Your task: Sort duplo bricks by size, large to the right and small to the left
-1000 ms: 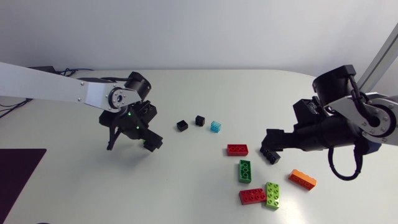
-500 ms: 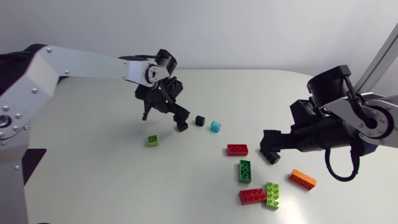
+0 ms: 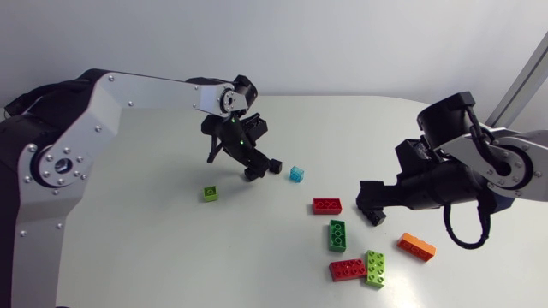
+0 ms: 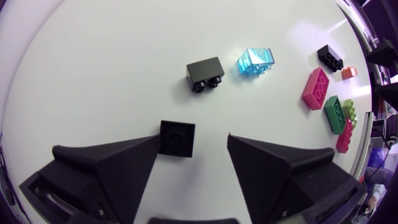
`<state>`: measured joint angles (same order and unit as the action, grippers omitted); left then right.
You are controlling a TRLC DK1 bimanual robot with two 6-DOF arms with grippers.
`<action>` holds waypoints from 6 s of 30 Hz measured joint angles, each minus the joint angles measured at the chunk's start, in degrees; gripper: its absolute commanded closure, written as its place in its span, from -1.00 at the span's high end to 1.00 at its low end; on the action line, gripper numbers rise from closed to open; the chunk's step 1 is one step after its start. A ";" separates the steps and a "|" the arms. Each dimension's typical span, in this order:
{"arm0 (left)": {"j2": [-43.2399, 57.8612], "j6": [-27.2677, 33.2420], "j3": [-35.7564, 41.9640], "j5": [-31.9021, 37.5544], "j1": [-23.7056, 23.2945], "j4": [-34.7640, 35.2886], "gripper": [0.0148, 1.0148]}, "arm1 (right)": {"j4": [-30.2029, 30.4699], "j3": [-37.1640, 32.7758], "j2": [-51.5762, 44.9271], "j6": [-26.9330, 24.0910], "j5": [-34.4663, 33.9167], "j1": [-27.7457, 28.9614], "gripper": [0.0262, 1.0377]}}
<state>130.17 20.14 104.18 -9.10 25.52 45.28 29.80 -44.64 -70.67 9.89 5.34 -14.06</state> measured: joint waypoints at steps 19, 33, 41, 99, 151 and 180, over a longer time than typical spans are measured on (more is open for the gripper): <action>2.23 0.87 0.68 1.81 0.11 1.07 -0.25 | 0.22 -0.26 0.00 0.15 -0.44 -0.70 0.92; -11.02 3.34 -20.09 2.95 -9.33 -2.56 -0.23 | 0.20 -0.26 0.00 0.68 -0.63 -1.88 0.92; -22.36 4.72 -28.92 3.06 -11.32 -3.61 0.94 | 0.20 -0.26 -0.15 1.68 -0.83 -4.39 0.92; -44.81 6.45 -41.05 3.02 -19.23 -3.26 0.94 | -4.66 -42.91 -50.95 -7.04 -5.01 -8.33 -0.96; -49.46 8.83 -46.23 0.68 -23.98 -4.15 0.94 | 11.85 -59.58 -60.39 -6.75 -0.85 -19.78 -0.96; -50.47 10.29 -47.41 -0.17 -25.79 -4.15 0.94 | 19.91 -78.84 -66.79 -8.52 -1.25 -13.97 -0.96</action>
<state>79.70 30.44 56.77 -9.28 -0.27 41.12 49.71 -123.48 -137.47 1.37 4.10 -28.03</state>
